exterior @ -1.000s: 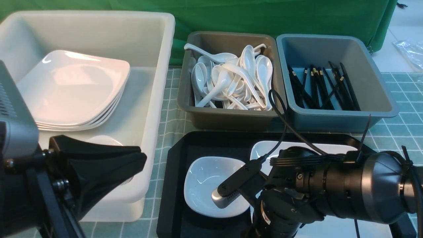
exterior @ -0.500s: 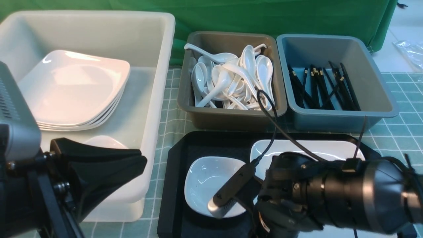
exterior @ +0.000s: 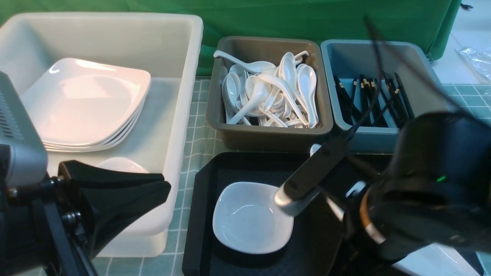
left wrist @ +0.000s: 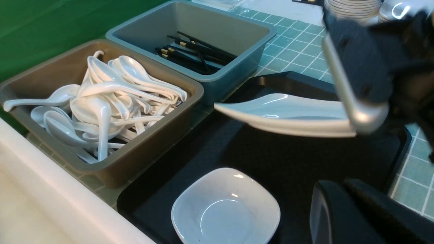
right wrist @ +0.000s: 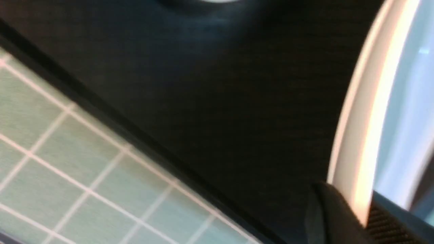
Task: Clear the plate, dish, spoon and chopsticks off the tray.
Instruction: Use the right arm to put the plate into the large storage box on the left
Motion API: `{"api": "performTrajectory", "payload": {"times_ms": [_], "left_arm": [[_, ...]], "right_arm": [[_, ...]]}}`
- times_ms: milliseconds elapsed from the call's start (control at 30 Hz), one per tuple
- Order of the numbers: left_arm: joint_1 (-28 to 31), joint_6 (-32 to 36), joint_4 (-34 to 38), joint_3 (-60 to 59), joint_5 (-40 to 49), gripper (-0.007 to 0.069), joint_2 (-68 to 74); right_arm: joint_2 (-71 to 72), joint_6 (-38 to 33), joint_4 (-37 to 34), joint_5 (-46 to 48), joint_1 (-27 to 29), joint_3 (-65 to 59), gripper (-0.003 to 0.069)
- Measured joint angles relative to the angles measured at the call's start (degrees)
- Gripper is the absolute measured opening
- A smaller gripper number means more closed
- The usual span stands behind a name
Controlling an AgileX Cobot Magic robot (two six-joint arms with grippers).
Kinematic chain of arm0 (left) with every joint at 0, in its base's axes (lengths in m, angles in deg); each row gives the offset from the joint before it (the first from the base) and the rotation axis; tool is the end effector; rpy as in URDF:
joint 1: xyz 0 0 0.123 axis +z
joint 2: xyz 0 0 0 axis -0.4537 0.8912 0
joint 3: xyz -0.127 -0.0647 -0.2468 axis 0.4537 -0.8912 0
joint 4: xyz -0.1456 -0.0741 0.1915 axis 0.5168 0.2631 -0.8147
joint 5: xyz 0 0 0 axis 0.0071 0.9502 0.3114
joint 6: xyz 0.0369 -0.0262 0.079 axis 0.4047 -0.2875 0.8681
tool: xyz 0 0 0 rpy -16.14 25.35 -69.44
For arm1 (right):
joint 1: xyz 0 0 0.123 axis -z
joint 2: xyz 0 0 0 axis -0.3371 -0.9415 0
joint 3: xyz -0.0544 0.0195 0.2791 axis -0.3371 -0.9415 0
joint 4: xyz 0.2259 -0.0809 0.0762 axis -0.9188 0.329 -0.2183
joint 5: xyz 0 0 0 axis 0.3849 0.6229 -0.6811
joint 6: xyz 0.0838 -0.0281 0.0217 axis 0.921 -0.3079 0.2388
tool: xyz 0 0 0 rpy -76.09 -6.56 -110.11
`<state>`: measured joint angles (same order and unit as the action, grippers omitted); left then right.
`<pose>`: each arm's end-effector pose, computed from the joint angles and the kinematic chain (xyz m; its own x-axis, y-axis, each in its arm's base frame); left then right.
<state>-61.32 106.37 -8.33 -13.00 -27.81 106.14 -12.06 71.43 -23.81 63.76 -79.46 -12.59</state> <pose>0.1010 -0.0897 0.3491 -0.0709 0.3639 -0.9287 0.7457 0.6377 0.1930 0.1641 0.2256 0.2946 -0.5995 -0.7229 -0.3436 -0.6872 0.6849 -0.2421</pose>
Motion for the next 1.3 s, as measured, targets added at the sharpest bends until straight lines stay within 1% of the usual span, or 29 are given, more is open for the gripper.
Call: {"api": "performTrajectory", "payload": {"times_ms": [67, 167, 267, 300, 333, 367, 433, 533, 633, 700, 733, 767, 867, 933, 967, 1000, 1033, 1200, 1300], "left_arm": [[0.0, 0.0, 0.0, 0.0, 0.0, 0.0017, 0.0], [0.0, 0.0, -0.22, 0.0, -0.06, 0.0017, 0.0], [0.0, -0.14, -0.87, 0.0, 0.0, 0.0017, 0.0], [0.0, -0.26, -0.92, 0.0, 0.0, 0.0017, 0.0], [0.0, -2.06, -2.54, 0.62, 0.63, 0.0017, -0.2], [0.0, -2.37, -3.1, 0.74, 0.76, 0.0017, -0.21], [0.0, -5.85, -6.14, 2.01, 1.6, 0.0017, -0.87], [0.0, -17.73, -16.8, 5.22, 5.29, 0.0017, -4.33], [0.0, -27.75, -27.86, 7.17, 11.62, 0.0017, -8.5], [0.0, -35.83, -35.82, 7.47, 16.98, 0.0017, -12.63], [0.0, -35.83, -36.43, 7.47, 17.48, 0.0017, -12.64], [0.0, -40.68, -40.79, 7.59, 21.98, 0.0017, -15.87], [0.0, -44.87, -45.34, 7.93, 27.7, 0.0017, -20.85], [0.0, -46.01, -46.64, 8.05, 31.52, 0.0017, -23.96], [0.0, -46.15, -46.7, 8.05, 32.25, 0.0017, -24.23], [0.0, -46.45, -46.98, 8.05, 34.87, 0.0017, -26.41], [0.0, -46.52, -47.14, 8.05, 35.92, 0.0017, -27.09], [0.0, -46.52, -47.28, 8.07, 38.54, 0.0017, -30.77], [0.0, -46.13, -46.17, 8.11, 39.11, 0.0017, -31.38]], "right_arm": [[1.02, -0.12, -0.31, 2.49, 0.0, 2.13, 0.006], [1.73, -0.96, -0.91, 2.6, 0.0, 5.77, 0.006], [2.08, -4.47, -0.99, 2.69, -0.53, 13.55, 0.006], [2.08, -4.74, -0.99, 2.69, -0.53, 13.95, 0.006], [1.87, -7.56, -0.57, 2.76, -0.79, 18.32, 0.006], [1.73, -8.34, -0.57, 2.76, -0.87, 19.2, 0.006], [1.23, -11.81, -0.41, 2.76, -0.87, 23.27, 0.006], [-1.14, -21.62, -0.24, 1.79, -0.93, 31.4, 0.006], [-4.81, -32.32, -1.21, -2.92, -0.93, 38.81, 0.006], [-8.59, -40.45, -3.81, -9.1, -0.93, 43.32, 0.006], [-8.98, -41.19, -3.81, -9.66, -0.93, 43.68, 0.006], [-12.75, -46.93, -6.65, -14.37, -0.93, 46.72, 0.006], [-18.6, -54.25, -9.73, -19.6, -0.98, 50.46, 0.006], [-24.59, -58.05, -11.31, -23.29, -1.0, 54.35, 0.006], [-25.16, -58.27, -11.43, -23.29, -1.0, 54.72, 0.006], [-30.32, -59.73, -12.02, -26.0, -1.0, 58.39, 0.006], [-32.67, -60.21, -12.16, -26.82, -1.0, 60.13, 0.006], [-44.84, -61.4, -12.16, -29.67, -1.0, 69.78, 0.006], [-51.8, -63.68, -12.16, -30.97, -0.94, 74.93, 0.006]]}}
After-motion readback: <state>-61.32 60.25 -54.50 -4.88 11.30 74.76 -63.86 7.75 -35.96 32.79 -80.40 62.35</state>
